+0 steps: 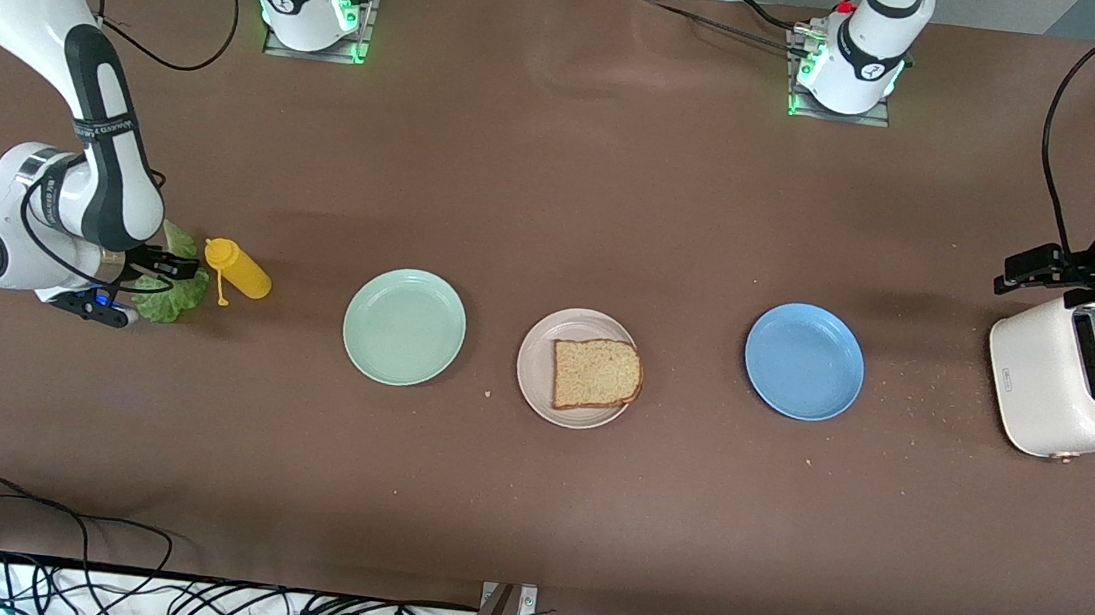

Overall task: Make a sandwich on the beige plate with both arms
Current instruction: 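Carry the green lettuce leaf with the right gripper to the beige plate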

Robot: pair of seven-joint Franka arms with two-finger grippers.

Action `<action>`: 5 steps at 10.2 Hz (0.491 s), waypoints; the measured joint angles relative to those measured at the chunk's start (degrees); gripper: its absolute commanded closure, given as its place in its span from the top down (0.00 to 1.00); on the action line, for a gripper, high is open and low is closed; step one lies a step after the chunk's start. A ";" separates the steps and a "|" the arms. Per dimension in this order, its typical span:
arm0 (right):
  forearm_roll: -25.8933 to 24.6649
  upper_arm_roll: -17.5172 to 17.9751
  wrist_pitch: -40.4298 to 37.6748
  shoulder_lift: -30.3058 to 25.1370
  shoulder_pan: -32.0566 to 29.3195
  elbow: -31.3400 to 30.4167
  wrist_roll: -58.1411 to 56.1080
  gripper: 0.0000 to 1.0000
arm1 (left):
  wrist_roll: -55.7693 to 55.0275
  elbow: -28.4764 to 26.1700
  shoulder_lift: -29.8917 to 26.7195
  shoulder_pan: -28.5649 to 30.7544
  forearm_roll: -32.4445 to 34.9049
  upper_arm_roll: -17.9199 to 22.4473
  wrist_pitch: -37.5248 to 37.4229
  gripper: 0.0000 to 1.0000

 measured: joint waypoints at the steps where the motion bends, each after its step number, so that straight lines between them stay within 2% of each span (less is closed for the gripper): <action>1: 0.00 0.01 0.00 0.00 0.00 0.01 0.00 0.00 | -1.21 0.86 -0.33 0.00 0.00 -1.00 -0.14 1.00; 5: -0.05 -0.06 0.06 0.00 -0.03 0.20 -0.03 0.00 | -2.53 6.31 -0.43 -0.07 0.01 -3.32 -5.02 1.00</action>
